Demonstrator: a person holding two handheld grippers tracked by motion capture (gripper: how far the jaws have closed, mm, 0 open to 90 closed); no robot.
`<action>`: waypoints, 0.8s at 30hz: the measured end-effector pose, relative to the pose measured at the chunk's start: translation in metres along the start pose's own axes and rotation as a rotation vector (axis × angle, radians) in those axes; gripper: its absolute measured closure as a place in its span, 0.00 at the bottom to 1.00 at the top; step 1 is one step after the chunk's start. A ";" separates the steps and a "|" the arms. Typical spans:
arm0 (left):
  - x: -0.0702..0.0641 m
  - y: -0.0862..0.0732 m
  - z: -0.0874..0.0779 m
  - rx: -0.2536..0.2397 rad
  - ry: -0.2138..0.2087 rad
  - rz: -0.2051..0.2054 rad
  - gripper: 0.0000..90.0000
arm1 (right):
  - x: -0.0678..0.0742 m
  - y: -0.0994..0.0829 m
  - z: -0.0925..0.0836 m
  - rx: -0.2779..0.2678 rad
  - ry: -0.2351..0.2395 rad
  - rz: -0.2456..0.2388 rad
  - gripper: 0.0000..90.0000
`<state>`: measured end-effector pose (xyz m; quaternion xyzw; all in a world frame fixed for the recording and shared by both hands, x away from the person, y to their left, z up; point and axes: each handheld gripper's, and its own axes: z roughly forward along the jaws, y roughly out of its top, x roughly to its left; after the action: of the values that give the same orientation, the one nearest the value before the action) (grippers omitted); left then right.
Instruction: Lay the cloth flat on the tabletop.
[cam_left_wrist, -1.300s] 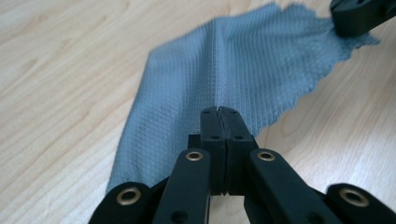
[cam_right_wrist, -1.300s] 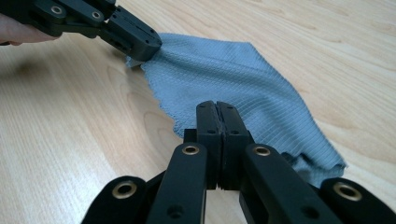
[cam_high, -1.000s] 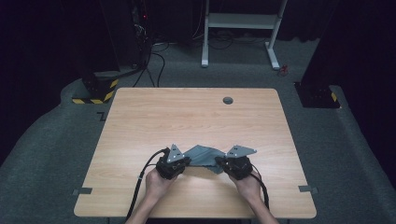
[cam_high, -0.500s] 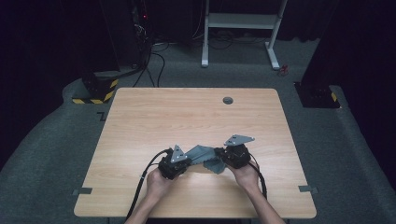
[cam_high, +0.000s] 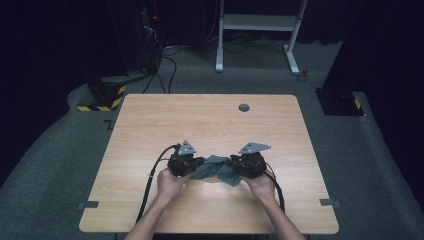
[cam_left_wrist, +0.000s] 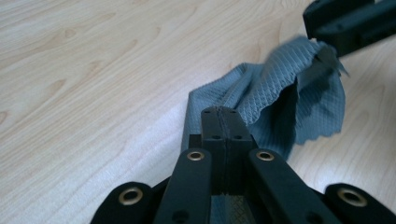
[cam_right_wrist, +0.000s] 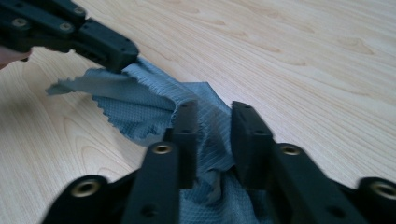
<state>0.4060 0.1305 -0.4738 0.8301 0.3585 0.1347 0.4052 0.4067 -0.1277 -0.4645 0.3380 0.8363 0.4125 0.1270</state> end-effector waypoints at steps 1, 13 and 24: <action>0.001 0.002 0.001 0.002 0.001 -0.001 1.00 | 0.001 0.000 0.000 -0.006 0.000 -0.001 0.74; 0.016 0.017 0.017 0.030 0.016 -0.044 1.00 | 0.020 0.000 0.009 -0.003 0.032 -0.083 0.56; 0.020 0.024 0.026 0.016 0.010 -0.054 0.99 | 0.018 -0.003 0.022 0.059 -0.059 -0.104 0.99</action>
<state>0.4451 0.1192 -0.4731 0.8227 0.3840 0.1247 0.4002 0.4029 -0.1034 -0.4793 0.3096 0.8605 0.3704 0.1631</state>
